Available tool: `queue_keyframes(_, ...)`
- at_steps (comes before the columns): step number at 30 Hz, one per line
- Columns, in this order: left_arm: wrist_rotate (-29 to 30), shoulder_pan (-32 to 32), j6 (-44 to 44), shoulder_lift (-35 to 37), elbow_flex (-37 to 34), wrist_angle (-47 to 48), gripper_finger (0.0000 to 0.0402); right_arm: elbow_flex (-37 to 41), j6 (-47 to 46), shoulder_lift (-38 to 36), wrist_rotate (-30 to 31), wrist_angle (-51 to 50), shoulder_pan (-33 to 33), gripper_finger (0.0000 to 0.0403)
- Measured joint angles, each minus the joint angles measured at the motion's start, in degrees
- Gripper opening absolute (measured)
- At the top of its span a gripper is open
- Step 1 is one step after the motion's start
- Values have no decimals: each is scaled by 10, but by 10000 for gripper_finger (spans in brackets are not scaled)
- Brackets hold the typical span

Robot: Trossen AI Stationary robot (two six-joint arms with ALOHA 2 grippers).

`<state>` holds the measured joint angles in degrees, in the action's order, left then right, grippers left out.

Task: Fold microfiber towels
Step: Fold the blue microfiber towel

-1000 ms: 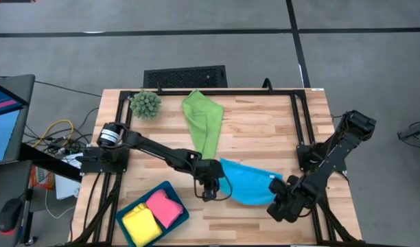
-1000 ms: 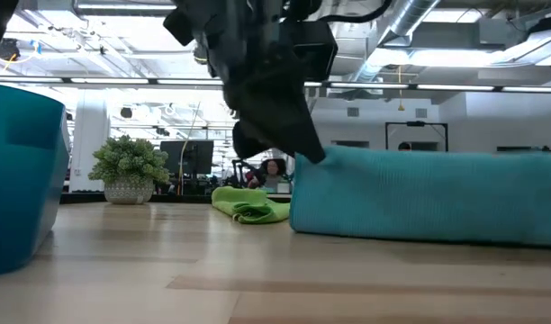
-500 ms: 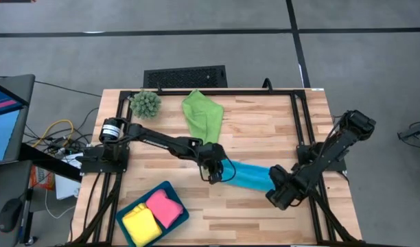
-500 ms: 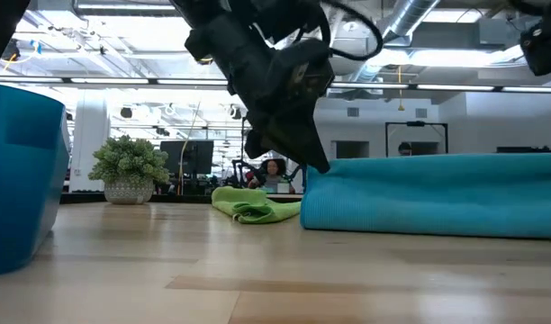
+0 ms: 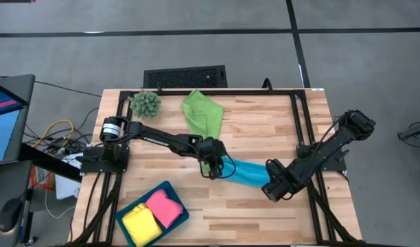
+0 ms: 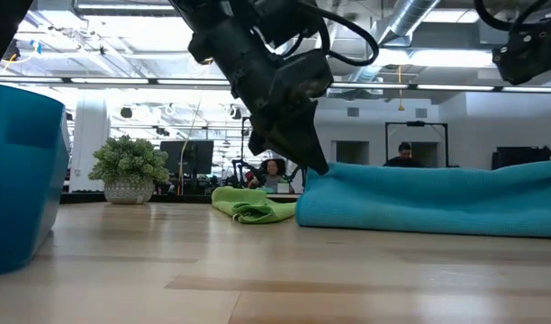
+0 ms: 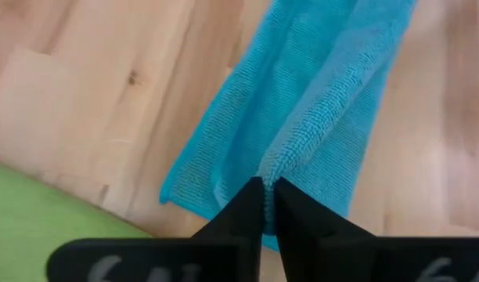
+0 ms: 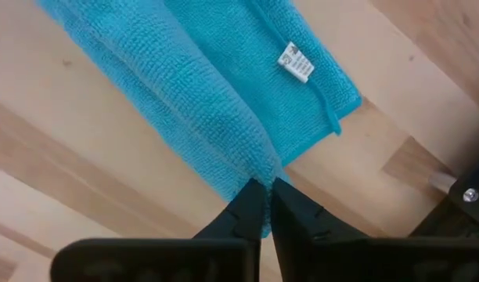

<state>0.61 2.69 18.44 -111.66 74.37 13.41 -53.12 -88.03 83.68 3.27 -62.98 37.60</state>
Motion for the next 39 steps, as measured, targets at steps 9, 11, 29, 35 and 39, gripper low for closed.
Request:
queue_keyframes(9,15,-2,-5,0,0,0,100,0,-9,0,-5,-12,-24,64)
queue_keyframes(11,17,-2,-4,0,0,0,122,0,-16,0,-6,-20,-26,72)
queue_keyframes(29,-75,8,29,5,1,-98,147,0,-4,-13,97,67,1,149)
queue_keyframes(35,2,44,23,-30,1,-108,89,8,-52,7,119,95,48,133)
queue_keyframes(39,17,52,33,-57,0,-102,54,33,-81,22,95,123,60,121)
